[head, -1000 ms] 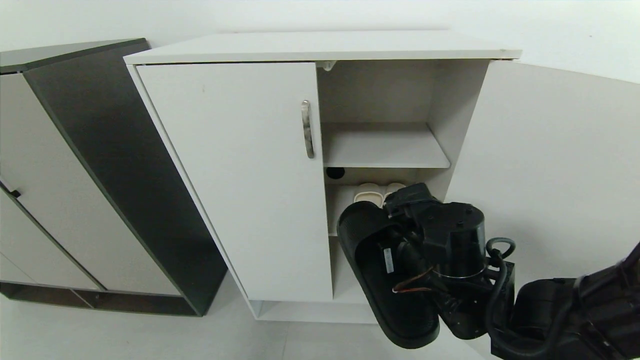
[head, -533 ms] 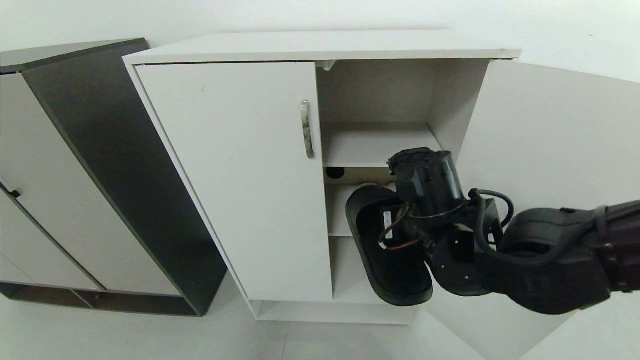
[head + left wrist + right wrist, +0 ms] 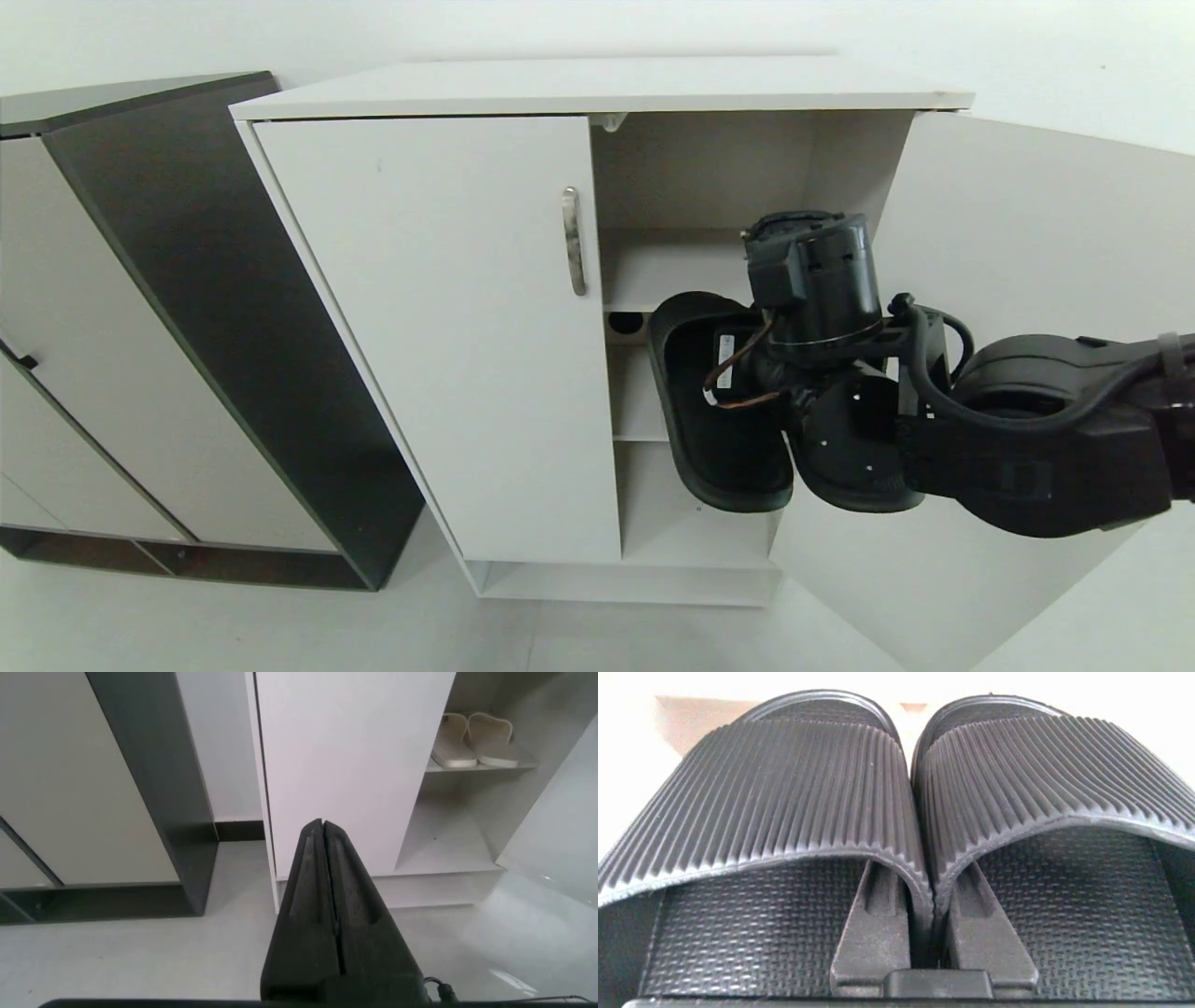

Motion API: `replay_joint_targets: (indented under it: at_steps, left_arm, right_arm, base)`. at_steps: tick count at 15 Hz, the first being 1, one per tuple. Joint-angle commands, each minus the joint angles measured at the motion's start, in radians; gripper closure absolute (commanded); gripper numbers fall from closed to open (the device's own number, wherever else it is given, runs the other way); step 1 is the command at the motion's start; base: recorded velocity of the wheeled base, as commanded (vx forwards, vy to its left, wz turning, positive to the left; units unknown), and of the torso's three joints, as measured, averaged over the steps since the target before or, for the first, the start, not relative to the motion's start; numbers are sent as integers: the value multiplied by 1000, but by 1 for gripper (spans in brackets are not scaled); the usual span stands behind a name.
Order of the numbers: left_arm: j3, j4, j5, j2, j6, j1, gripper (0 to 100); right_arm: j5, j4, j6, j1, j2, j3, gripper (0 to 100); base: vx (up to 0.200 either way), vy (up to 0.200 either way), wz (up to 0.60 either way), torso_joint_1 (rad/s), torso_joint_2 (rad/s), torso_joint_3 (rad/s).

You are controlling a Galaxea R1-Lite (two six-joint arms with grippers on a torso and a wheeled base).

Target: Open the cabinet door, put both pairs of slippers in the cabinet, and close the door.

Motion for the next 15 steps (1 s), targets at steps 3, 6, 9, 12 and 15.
replay_joint_targets:
  at_steps: [3, 6, 9, 12, 15]
  left_arm:
    - [0, 0, -1, 0, 1, 0, 100]
    - [0, 0, 0, 0, 1, 0, 100]
    - [0, 1, -1, 0, 1, 0, 100]
    - [0, 1, -1, 0, 1, 0, 100]
    - [0, 0, -1, 0, 1, 0, 100]
  right_arm:
    - [2, -124, -70, -4, 7, 68, 100]
    - [2, -130, -78, -4, 7, 68, 100]
    - [2, -135, -78, -5, 7, 68, 100]
    - [3, -135, -78, -10, 9, 68, 100]
    - [9, -153, -75, -12, 17, 68, 100]
  base:
    - [133, 0, 0, 0, 3, 2]
    - [200, 0, 0, 2, -1, 1]
    - [200, 0, 0, 5, -1, 1]
    - [200, 0, 0, 2, 1, 2]
    - [67, 0, 0, 1, -1, 4]
